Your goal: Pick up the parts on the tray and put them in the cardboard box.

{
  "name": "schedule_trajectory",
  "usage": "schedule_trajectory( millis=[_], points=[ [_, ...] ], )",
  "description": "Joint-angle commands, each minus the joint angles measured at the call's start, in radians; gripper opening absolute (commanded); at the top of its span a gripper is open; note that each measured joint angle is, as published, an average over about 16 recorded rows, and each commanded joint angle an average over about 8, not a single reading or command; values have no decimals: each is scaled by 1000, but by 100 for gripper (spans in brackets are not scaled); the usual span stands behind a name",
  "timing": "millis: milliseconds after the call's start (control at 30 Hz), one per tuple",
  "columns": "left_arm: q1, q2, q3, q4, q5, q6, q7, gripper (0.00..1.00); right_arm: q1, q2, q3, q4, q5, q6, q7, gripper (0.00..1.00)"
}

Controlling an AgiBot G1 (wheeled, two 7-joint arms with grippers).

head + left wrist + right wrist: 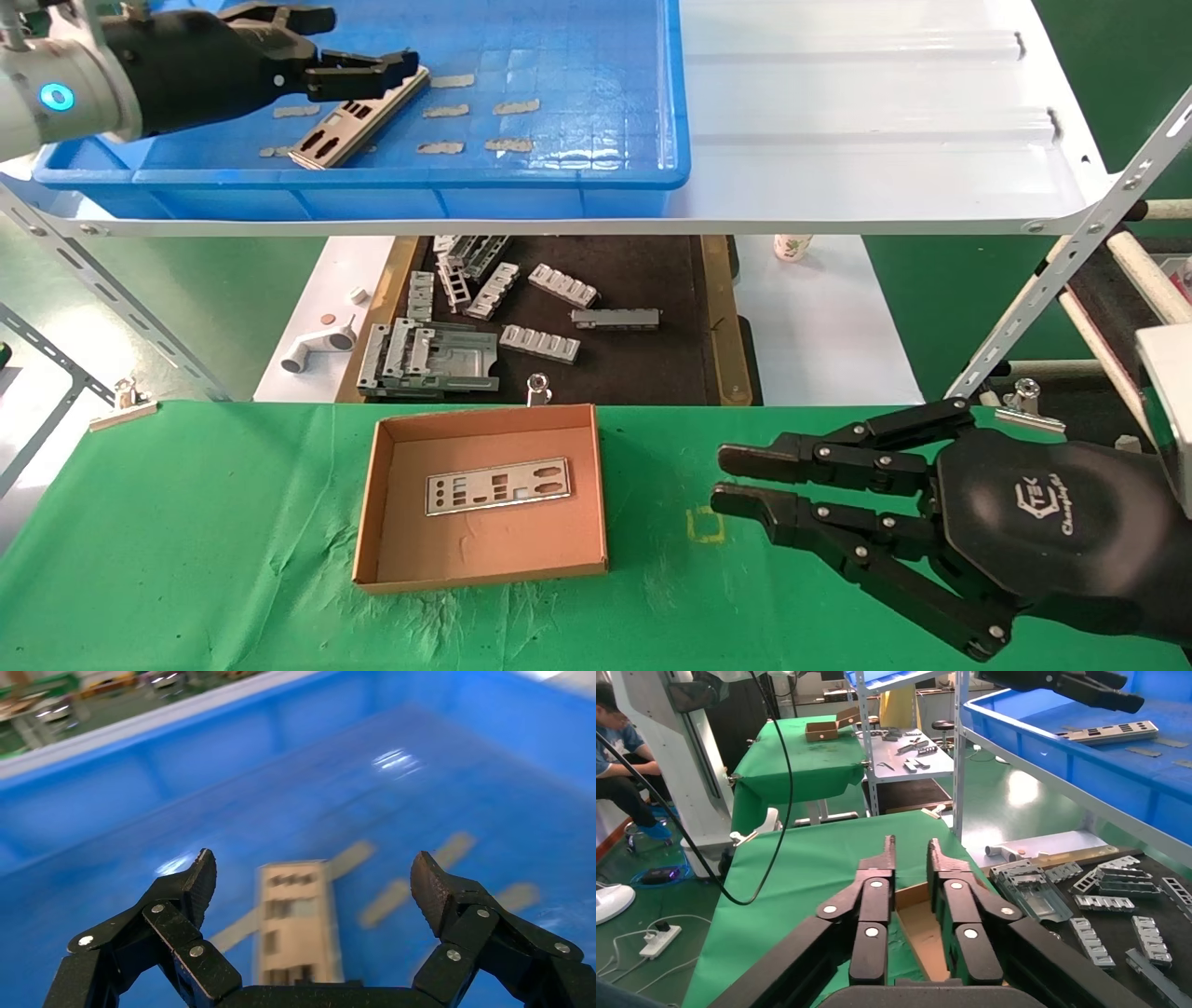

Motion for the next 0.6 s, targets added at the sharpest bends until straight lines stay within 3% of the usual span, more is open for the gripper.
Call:
schedule_trajectory(
  millis=[33,467,533,600],
  points=[
    [-16,18,6,39,13,-53,5,100,0,0,0,0,0,0,0,0],
    [-29,39,22,109,37,-43,26,99,0,0,0,0,0,0,0,0],
    [-30,42,22,115,36,-50,26,88,0,0,0,0,0,0,0,0],
    [-32,46,21,120,35,-56,26,68,0,0,0,0,0,0,0,0]
  ],
)
